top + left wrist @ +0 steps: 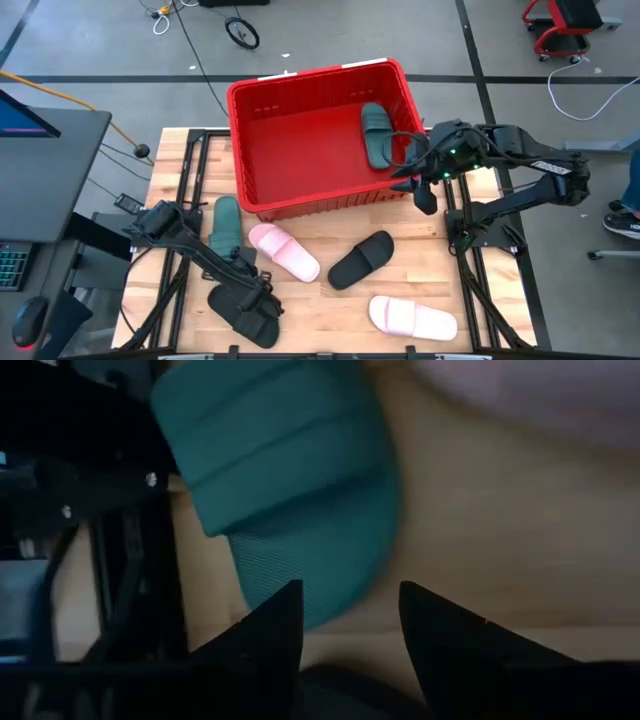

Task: Pick and place slides into bin
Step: Put the green slide into the red bin

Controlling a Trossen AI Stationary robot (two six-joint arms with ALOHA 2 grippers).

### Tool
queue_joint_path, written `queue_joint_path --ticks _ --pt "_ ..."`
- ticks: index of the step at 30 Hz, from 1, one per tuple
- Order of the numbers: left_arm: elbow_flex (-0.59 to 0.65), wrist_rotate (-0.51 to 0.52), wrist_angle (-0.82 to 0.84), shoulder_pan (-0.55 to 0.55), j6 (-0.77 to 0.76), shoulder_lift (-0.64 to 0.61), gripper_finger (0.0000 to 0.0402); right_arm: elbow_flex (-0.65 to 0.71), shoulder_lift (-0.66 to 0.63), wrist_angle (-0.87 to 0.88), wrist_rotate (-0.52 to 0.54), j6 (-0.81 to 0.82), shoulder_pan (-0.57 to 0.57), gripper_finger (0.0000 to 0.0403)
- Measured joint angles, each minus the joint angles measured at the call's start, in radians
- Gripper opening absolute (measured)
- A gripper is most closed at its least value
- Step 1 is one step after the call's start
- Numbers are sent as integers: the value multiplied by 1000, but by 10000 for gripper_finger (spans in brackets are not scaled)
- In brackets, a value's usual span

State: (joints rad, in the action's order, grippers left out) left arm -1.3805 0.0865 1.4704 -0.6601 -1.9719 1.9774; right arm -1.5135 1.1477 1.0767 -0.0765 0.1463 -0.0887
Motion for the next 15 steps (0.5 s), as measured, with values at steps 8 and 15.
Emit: queue_joint_path --ticks 8,15 --pt "142 -55 -155 12 51 -1 172 0 9 0 0 0 0 150" --pt "230 -63 -190 14 90 -1 166 0 11 0 0 14 0 150"
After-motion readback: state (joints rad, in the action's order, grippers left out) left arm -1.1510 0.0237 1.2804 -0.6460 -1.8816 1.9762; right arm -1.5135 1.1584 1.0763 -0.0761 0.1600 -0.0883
